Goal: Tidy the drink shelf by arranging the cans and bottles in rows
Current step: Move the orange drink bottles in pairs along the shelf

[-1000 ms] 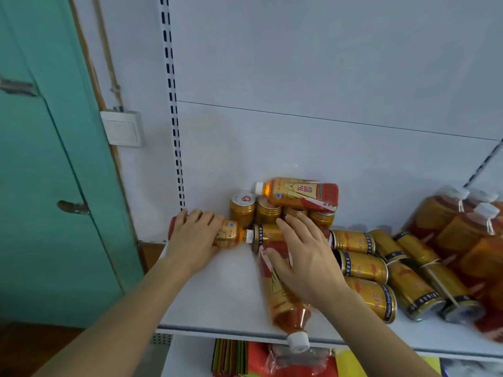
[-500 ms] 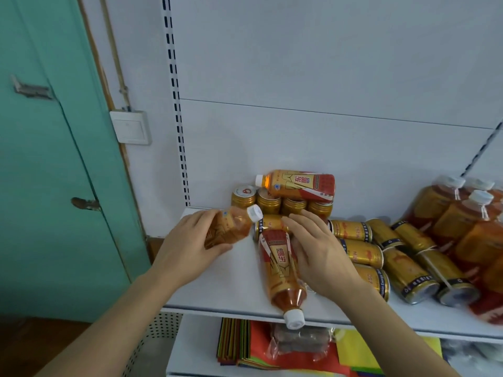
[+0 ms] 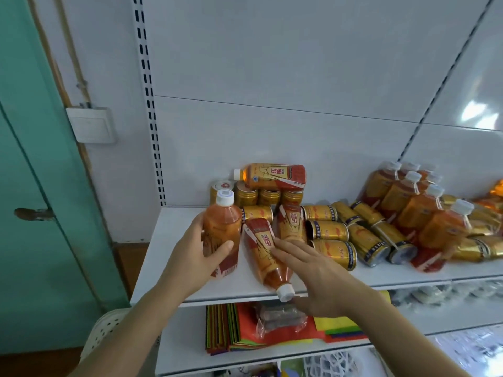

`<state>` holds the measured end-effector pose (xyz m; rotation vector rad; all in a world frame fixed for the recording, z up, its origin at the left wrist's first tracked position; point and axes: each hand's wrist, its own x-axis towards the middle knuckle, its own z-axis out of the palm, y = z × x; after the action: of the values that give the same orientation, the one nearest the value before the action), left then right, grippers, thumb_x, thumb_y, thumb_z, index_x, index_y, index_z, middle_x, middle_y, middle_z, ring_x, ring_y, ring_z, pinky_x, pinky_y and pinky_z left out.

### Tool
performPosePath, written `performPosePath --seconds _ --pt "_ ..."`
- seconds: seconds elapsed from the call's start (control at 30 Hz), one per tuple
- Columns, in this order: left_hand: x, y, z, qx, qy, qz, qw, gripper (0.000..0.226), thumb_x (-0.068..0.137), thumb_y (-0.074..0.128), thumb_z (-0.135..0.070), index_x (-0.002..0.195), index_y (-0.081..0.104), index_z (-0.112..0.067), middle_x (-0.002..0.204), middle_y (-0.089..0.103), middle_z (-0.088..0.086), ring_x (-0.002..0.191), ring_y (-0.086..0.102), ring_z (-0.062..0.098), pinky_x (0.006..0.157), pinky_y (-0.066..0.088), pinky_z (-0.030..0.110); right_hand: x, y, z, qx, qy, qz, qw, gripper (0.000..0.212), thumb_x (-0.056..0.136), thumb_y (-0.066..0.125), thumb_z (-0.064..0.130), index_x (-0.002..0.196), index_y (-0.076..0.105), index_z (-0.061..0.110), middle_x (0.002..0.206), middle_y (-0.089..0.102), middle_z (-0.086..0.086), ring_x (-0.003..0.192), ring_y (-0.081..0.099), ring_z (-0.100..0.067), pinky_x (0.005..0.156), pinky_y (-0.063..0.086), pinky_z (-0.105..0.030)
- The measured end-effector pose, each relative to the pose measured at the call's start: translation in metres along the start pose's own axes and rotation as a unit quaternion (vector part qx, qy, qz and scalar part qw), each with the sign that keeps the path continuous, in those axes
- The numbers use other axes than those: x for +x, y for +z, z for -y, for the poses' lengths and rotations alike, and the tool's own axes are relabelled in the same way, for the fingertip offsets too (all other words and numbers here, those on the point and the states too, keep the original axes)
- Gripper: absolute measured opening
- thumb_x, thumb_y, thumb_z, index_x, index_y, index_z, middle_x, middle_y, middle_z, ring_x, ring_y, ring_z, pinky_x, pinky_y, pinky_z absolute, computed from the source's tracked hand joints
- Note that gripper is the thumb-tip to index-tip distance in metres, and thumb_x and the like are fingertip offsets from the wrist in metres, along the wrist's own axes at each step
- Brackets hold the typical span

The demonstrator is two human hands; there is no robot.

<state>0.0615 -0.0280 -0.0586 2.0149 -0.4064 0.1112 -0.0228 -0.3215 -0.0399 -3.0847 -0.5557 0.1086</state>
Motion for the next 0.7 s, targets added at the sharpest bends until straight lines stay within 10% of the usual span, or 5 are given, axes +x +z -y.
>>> performPosePath --seconds 0.17,0.3,0.53,0.7 --pt "0.007 -0.009 0.0 0.025 0.001 0.039 0.999 0.078 0.092 0.072 -0.055 0.157 0.03 -0.045 0.133 0.054 -0.026 0.126 0.05 0.0 0.1 0.042 0.022 0.005 0.018 0.012 -0.019 -0.034 -0.133 0.99 0.092 0.09 0.054 0.084 0.165 0.035 0.034 0.173 0.029 0.013 0.162 0.019 -0.014 0.128 0.025 -0.037" --pt "0.008 -0.012 -0.001 0.052 0.002 0.036 0.998 0.078 0.091 0.072 -0.059 0.156 0.031 -0.045 0.138 0.061 -0.02 0.132 0.056 0.008 0.105 0.045 0.029 0.023 0.014 0.026 -0.004 -0.076 -0.245 0.967 0.058 0.093 0.065 0.064 0.136 0.069 0.024 0.153 0.06 0.006 0.151 0.045 -0.017 0.12 0.044 -0.05" --pt "0.007 -0.013 -0.004 0.089 -0.005 0.0 0.996 0.084 0.082 0.08 -0.064 0.151 0.035 -0.044 0.141 0.06 -0.015 0.128 0.061 0.015 0.105 0.053 0.038 0.037 0.018 0.043 -0.079 -0.045 -0.12 0.989 0.096 0.085 0.061 0.073 0.164 0.027 0.031 0.169 0.033 0.0 0.158 0.03 -0.025 0.128 0.028 -0.053" --pt "0.008 -0.008 0.004 0.113 -0.01 -0.025 0.993 0.083 0.076 0.063 -0.089 0.144 0.044 -0.045 0.132 0.058 -0.012 0.121 0.058 0.009 0.101 0.056 0.041 0.042 0.037 0.037 -0.052 -0.061 -0.191 0.978 0.088 0.084 0.068 0.071 0.156 0.047 0.026 0.158 0.052 -0.002 0.151 0.044 -0.026 0.12 0.04 -0.057"
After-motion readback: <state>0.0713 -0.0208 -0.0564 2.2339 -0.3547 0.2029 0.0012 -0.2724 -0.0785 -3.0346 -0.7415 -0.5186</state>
